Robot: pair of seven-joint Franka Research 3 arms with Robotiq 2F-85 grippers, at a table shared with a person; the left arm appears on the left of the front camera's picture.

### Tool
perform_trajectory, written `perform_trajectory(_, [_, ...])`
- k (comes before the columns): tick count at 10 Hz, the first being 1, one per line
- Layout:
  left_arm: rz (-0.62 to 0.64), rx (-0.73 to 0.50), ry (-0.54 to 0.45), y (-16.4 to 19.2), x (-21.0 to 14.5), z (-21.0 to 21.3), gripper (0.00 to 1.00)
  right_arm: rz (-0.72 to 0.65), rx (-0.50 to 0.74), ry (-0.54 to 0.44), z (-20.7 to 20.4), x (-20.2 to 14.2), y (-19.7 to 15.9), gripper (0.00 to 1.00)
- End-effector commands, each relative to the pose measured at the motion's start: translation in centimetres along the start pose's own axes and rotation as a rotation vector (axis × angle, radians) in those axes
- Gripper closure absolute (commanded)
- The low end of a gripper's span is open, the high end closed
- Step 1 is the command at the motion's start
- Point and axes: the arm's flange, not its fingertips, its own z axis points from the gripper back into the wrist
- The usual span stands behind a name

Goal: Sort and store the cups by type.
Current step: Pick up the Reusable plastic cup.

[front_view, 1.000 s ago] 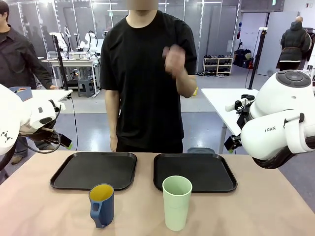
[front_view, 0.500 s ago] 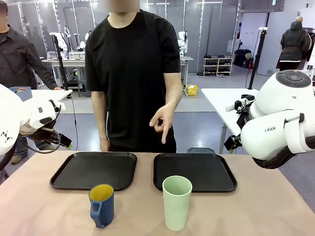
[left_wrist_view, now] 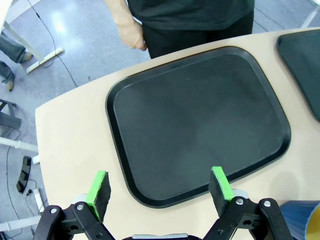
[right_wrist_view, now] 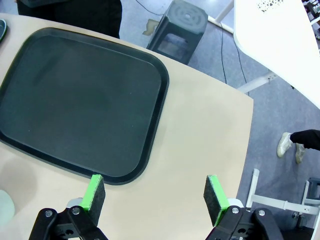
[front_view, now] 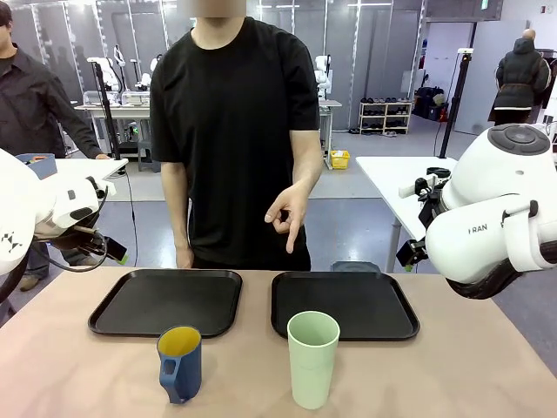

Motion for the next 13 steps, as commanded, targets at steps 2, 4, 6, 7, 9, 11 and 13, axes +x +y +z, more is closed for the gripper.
perform_trajectory(2, [0.004,0.005,-0.001,0.1,0.1,0.0,0.00,0.002,-0.002,0.000,0.0,0.0,-0.1,0.00])
perform_trajectory(4, [0.004,0.005,-0.001,0.1,0.1,0.0,0.00,0.002,-0.002,0.000,0.0,0.0,-0.1,0.00])
perform_trajectory(6, [0.004,0.005,-0.001,0.1,0.1,0.0,0.00,0.109,0.012,0.008,0.4,-0.3,0.0,0.00])
perform_trajectory(7, [0.004,0.005,-0.001,0.1,0.1,0.0,0.00,0.246,0.079,0.024,1.0,-0.6,-0.2,0.00])
perform_trajectory(9, [0.004,0.005,-0.001,0.1,0.1,0.0,0.00,0.476,0.005,0.052,1.8,-0.1,-1.4,0.00])
perform_trajectory(11, [0.004,0.005,-0.001,0.1,0.1,0.0,0.00,0.707,-0.042,0.085,2.3,1.0,-2.6,0.00])
perform_trajectory(13, [0.004,0.005,-0.001,0.1,0.1,0.0,0.00,0.876,0.030,0.113,2.0,1.5,-2.9,0.00])
